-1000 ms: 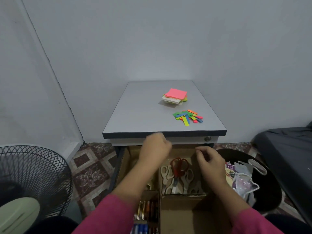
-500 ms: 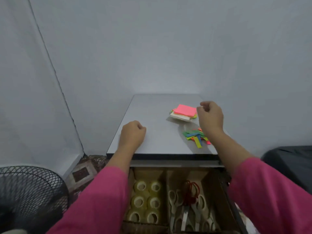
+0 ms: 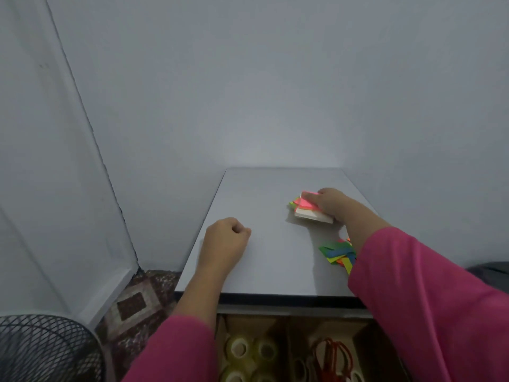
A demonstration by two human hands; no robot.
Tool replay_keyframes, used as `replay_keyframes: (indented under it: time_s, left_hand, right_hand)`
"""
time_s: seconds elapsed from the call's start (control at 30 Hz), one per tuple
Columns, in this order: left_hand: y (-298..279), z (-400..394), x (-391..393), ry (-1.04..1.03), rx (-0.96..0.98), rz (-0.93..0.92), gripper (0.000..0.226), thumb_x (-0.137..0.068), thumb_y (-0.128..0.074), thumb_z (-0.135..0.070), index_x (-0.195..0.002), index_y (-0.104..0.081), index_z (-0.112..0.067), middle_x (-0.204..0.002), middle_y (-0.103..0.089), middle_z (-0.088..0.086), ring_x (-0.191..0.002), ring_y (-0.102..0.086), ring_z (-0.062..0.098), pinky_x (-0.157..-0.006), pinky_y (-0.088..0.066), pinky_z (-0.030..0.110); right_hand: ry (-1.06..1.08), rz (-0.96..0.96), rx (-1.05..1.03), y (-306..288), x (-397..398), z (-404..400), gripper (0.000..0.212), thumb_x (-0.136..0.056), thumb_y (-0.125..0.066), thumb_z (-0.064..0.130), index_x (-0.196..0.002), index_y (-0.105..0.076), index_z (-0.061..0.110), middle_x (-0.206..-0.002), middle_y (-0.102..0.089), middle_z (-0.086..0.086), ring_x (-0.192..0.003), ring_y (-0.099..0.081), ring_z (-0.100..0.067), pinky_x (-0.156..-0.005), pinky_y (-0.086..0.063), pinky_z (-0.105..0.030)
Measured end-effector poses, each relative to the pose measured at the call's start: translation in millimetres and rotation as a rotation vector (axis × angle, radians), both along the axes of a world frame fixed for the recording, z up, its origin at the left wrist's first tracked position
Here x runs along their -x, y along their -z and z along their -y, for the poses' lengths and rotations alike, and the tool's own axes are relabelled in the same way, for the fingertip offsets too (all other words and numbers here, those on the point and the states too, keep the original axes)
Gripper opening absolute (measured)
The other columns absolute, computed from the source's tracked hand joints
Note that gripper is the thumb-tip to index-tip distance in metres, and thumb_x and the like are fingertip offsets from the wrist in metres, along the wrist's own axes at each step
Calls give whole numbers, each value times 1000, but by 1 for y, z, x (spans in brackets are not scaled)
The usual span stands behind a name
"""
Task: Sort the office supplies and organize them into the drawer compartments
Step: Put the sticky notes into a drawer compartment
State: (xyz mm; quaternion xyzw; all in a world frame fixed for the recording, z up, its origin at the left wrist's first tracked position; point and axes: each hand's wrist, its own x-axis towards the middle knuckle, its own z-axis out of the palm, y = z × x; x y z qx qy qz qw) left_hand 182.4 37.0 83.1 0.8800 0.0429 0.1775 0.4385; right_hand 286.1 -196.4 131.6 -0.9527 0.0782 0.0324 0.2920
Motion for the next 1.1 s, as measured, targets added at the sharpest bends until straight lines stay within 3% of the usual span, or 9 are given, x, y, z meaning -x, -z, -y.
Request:
replay_keyframes:
  time_s: [0.17,0.4,0.7,0.77,0.87,0.93,1.03,1.1]
  left_hand:
    - [2,-1,-2,-2,27,2,20,-84,-61,-23,-70,-61,-9,-71,-64,2,-63,-57,14,-57,-45,25]
    - [0,0,3,-20,69,27,21,-84,-60,-21,-71,-61,-3,-74,-65,8,-69,-59,22,-62,-50,33]
    - [-3,-1,7,-5,92,40,21,-85,-61,-20,-73,-64,-3,-74,-66,8,-73,-62,25,-66,-51,35]
    - [-4,-1,7,-4,94,28,21,-86,-61,-20,-74,-64,-3,-75,-66,8,-72,-62,24,-65,-51,35]
    - [-4,-1,7,0,83,29,21,-86,-60,-20,-75,-64,-2,-76,-66,10,-68,-59,22,-61,-49,33]
    - [-4,-1,7,2,79,31,22,-87,-59,-19,-76,-63,-1,-77,-66,12,-65,-56,18,-58,-46,30]
    - [-4,0,7,32,107,44,30,-89,-60,-27,-74,-61,0,-77,-66,15,-63,-53,18,-61,-48,33]
    - [-5,1,9,98,143,49,40,-88,-62,-41,-71,-60,-4,-73,-64,13,-63,-54,18,-65,-50,37]
  right_hand:
    - [-157,7,-17,-5,4,-17,49,-91,-52,55,-116,-62,14,-115,-60,-10,-97,-53,-23,-87,-40,-32]
    - [-348,13,-31,-5,44,-45,48,-89,-56,52,-126,-57,21,-124,-59,-4,-106,-54,-20,-87,-39,-29]
    - [-508,-45,-79,1,105,-54,62,-85,-59,56,-139,-44,28,-128,-55,0,-99,-57,-14,-80,-47,-26]
    - [-480,35,-46,2,107,-54,71,-84,-60,57,-144,-37,27,-141,-46,-4,-114,-53,-20,-93,-46,-32]
    - [-324,250,-42,-1,106,-53,68,-91,-49,56,-146,-35,19,-148,-39,-10,-135,-36,-28,-110,-32,-43]
    - [-167,261,-59,-7,107,-50,59,-94,-45,54,-135,-49,12,-135,-53,-14,-125,-47,-31,-102,-39,-42]
    - [-121,112,93,-15,114,-39,43,-91,-56,45,-97,-68,5,-90,-67,-13,-86,-61,-28,-73,-46,-34]
    - [-121,66,142,-16,117,-37,47,-86,-63,46,-97,-72,1,-91,-71,-13,-83,-65,-26,-76,-51,-38]
